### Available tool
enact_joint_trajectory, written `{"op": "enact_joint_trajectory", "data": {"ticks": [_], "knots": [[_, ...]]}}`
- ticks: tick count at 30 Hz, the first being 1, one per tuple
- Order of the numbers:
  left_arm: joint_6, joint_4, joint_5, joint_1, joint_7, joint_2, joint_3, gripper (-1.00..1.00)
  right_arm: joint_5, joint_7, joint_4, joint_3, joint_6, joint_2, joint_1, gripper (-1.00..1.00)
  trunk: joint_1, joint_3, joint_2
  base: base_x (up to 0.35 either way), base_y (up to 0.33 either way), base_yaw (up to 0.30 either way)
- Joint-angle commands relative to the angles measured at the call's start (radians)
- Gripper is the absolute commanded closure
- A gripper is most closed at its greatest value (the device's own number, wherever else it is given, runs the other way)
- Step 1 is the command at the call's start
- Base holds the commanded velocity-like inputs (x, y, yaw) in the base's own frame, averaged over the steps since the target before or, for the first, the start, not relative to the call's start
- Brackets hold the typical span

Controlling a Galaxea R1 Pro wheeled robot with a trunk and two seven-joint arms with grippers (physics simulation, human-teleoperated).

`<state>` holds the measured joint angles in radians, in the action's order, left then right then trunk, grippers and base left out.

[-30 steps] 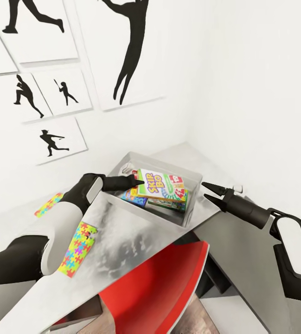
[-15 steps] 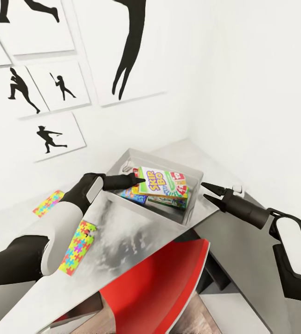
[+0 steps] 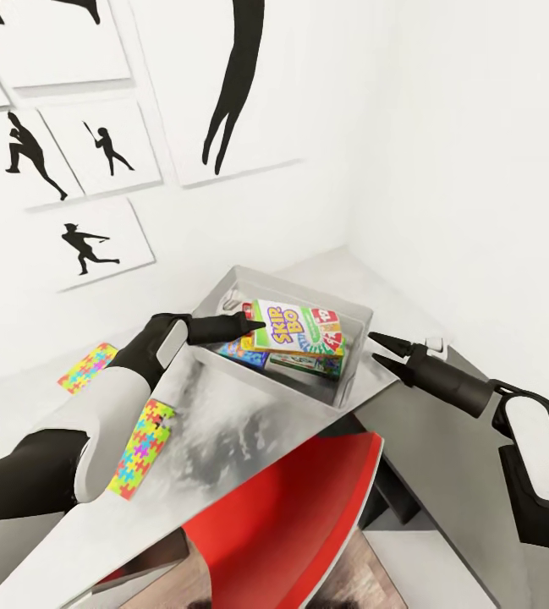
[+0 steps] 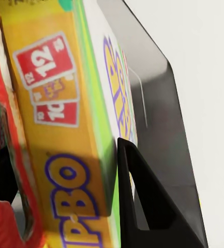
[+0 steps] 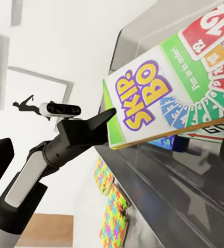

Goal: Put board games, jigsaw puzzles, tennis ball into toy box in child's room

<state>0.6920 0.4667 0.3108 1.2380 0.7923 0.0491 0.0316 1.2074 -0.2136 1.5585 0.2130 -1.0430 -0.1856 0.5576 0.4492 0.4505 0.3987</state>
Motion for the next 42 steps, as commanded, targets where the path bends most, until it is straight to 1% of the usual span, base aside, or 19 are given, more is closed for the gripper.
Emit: {"op": "enact_joint_trajectory", "data": {"ticks": [1, 3, 4, 6, 10, 13, 15, 20, 26, 27, 29, 34, 35, 42], "knots": [[-0.011, -0.002, -0.099, 0.0, -0.011, 0.0, 0.009, 1.0, -0.01, -0.01, 0.0, 0.002, -0.004, -0.001, 0.001, -1.0, 0.001, 0.002, 0.001, 0.0, 0.0, 0.0], [-0.011, -0.002, -0.102, 0.0, -0.011, 0.0, 0.011, 1.0, -0.008, -0.01, -0.001, 0.002, -0.004, -0.004, 0.001, -1.0, 0.001, 0.002, 0.001, 0.0, 0.0, 0.0], [0.004, 0.001, 0.003, 0.0, 0.002, -0.005, 0.01, 1.0, -0.014, -0.007, -0.001, 0.006, 0.002, 0.002, -0.005, -1.0, 0.001, 0.002, 0.001, 0.0, 0.0, 0.0], [0.004, 0.001, 0.007, 0.0, 0.003, -0.005, 0.017, 1.0, -0.014, -0.007, -0.001, 0.006, 0.001, 0.009, -0.007, -1.0, 0.001, 0.002, 0.001, 0.0, 0.0, 0.0], [0.004, 0.001, 0.015, 0.0, -0.001, -0.007, 0.025, 1.0, -0.014, -0.007, -0.001, 0.006, 0.001, 0.012, -0.009, -1.0, 0.001, 0.002, 0.001, 0.0, 0.0, 0.0], [0.006, 0.001, 0.032, 0.0, 0.008, -0.023, 0.035, 1.0, -0.014, -0.007, -0.001, 0.007, 0.003, 0.022, -0.015, -1.0, 0.001, 0.002, 0.001, 0.0, 0.0, 0.0], [0.003, 0.001, 0.035, 0.0, 0.021, -0.034, 0.043, 1.0, -0.014, -0.007, -0.002, 0.007, 0.003, 0.023, -0.015, -1.0, 0.001, 0.002, 0.001, 0.0, 0.0, 0.0], [0.003, 0.001, 0.031, 0.0, 0.048, -0.039, 0.065, 1.0, -0.014, -0.006, -0.003, 0.005, 0.003, 0.026, -0.016, -1.0, 0.001, 0.002, 0.001, 0.0, 0.0, 0.0], [0.002, 0.001, 0.039, 0.0, 0.051, -0.039, 0.085, 1.0, -0.014, -0.006, -0.003, 0.006, 0.003, 0.026, -0.016, -1.0, 0.001, 0.002, 0.001, 0.0, 0.0, 0.0], [0.003, 0.001, 0.041, 0.0, 0.051, -0.039, 0.088, -1.0, -0.014, -0.006, -0.003, 0.006, 0.003, 0.026, -0.016, -1.0, 0.001, 0.002, 0.001, 0.0, 0.0, 0.0], [0.003, 0.001, 0.03, 0.0, 0.051, -0.038, 0.099, -1.0, -0.014, -0.006, -0.003, 0.006, 0.003, 0.026, -0.016, -1.0, 0.001, 0.002, 0.001, 0.0, 0.0, 0.0], [0.003, 0.001, 0.0, 0.0, 0.051, -0.038, 0.099, -1.0, -0.014, -0.006, -0.003, 0.006, 0.003, 0.026, -0.016, -1.0, 0.001, 0.002, 0.001, 0.0, 0.0, 0.0], [0.003, 0.001, -0.09, 0.0, 0.051, -0.038, 0.099, -1.0, -0.014, -0.006, -0.003, 0.006, 0.003, 0.026, -0.016, -1.0, 0.001, 0.002, 0.001, 0.0, 0.0, 0.0], [0.003, 0.014, -0.09, 0.0, 0.052, -0.04, 0.1, -1.0, -0.014, -0.007, -0.003, 0.006, 0.003, 0.026, -0.016, -1.0, 0.001, 0.002, 0.001, 0.0, 0.0, 0.0]]}}
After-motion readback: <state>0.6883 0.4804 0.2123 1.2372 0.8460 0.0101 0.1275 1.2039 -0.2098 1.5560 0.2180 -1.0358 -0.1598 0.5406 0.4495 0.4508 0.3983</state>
